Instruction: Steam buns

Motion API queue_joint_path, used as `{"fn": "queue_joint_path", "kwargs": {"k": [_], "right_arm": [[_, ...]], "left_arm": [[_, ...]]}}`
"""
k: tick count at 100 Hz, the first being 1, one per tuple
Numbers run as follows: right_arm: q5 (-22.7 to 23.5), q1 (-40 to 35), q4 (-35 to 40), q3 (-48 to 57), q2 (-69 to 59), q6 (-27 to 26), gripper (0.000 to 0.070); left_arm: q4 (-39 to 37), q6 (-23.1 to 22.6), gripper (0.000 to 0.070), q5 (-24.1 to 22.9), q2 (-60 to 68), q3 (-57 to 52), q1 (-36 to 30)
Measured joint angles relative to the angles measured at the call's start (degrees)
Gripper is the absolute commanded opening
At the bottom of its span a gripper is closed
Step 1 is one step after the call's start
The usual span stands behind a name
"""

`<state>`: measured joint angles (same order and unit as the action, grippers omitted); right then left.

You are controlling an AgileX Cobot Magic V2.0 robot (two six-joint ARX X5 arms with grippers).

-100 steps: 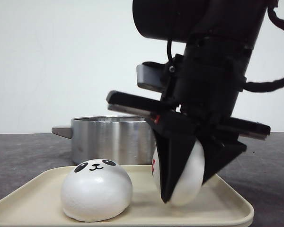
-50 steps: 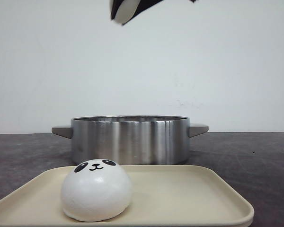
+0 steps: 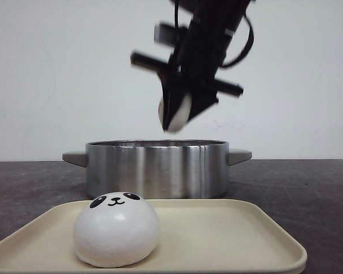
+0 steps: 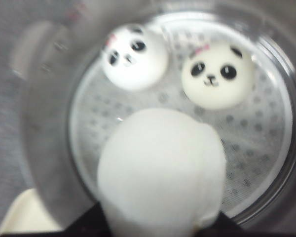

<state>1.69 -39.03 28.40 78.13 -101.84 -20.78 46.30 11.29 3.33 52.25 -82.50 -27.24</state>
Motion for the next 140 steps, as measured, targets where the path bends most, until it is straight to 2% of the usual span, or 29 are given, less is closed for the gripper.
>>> {"fn": "queue_joint_path", "kwargs": {"k": [9, 13, 18, 21, 30, 34, 40, 71, 84, 88, 90, 95, 96, 100, 115, 127, 140], "right_arm": [[0.02, 0.81, -0.52, -0.09, -1.77, 0.02, 0.001], [0.04, 0.92, -1.05, -0.15, -2.12, 0.09, 0.0035], [0.04, 1.31, -1.7, -0.2, -2.14, 0.7, 0.0125], [0.02, 1.51, -2.23, -0.2, -2.14, 1.16, 0.0213], [-0.11, 2.03, -2.82, -0.2, -2.14, 2.29, 0.0408], [-0.11, 2.36, -2.69, -0.2, -2.14, 2.56, 0.0458], [-0.13, 2.62, -2.73, -0.2, -2.14, 2.6, 0.0485], [-0.13, 4.11, -2.69, -0.2, -2.14, 2.62, 0.0483], [-0.13, 4.31, -2.25, -0.15, -1.95, 2.62, 0.0471], [-0.13, 4.31, -1.66, 0.13, -1.66, 2.62, 0.0386], [-0.13, 4.31, -1.38, 0.39, -1.46, 2.62, 0.0299], [-0.13, 4.31, -0.48, 1.42, -0.74, 2.6, 0.0023], [-0.13, 4.31, -0.35, 1.64, -0.55, 2.6, 0.0], [-0.13, 4.28, 0.09, 2.4, 0.72, 2.69, 0.0018], [-0.17, 2.91, -0.26, 4.26, 9.4, 2.97, 0.0015], [-0.17, 0.52, -0.37, 4.57, 17.22, 2.97, 0.0015], [-0.57, -2.01, -0.81, 4.57, 23.87, 2.97, 0.0014]], "left_arm": [[0.59, 0.0, 0.0498, 0.0, -0.02, 0.0, 0.0], [1.05, -0.02, 0.0498, 0.0, -0.02, 0.0, 0.0], [1.6, -0.2, 0.0498, 0.0, -0.02, 0.0, 0.0], [1.79, -0.24, 0.0498, 0.0, 0.02, 0.0, 0.0], [1.79, -0.42, 0.0498, 0.0, 0.2, 0.0, 0.0], [1.86, -0.44, 0.0498, 0.0, 0.28, 0.0, 0.0], [2.03, -0.48, 0.0498, 0.0, 0.37, 0.0, 0.0], [4.09, -1.27, 0.0498, 0.0, 2.12, 0.13, 0.0], [3.78, -1.25, 0.0498, 0.02, 2.23, 3.85, -0.74], [3.67, -1.22, 0.0498, 0.31, 2.23, 5.84, -1.05], [3.5, -1.22, 0.0498, 0.66, 2.25, 6.95, -1.2], [2.73, -0.9, 0.0498, 1.64, 2.36, 10.21, -1.75], [2.56, -0.76, 0.0498, 1.88, 2.38, 10.88, -1.88], [1.51, 0.0, 0.0498, 3.17, 2.49, 13.88, -2.36], [-2.73, 5.14, 0.0502, 8.63, 3.72, 25.62, -5.31], [-4.85, 8.9, 0.0517, 8.87, 6.4, 32.68, -8.76], [-5.7, 10.1, 0.0555, 8.9, 11.69, 34.36, -12.79]]}}
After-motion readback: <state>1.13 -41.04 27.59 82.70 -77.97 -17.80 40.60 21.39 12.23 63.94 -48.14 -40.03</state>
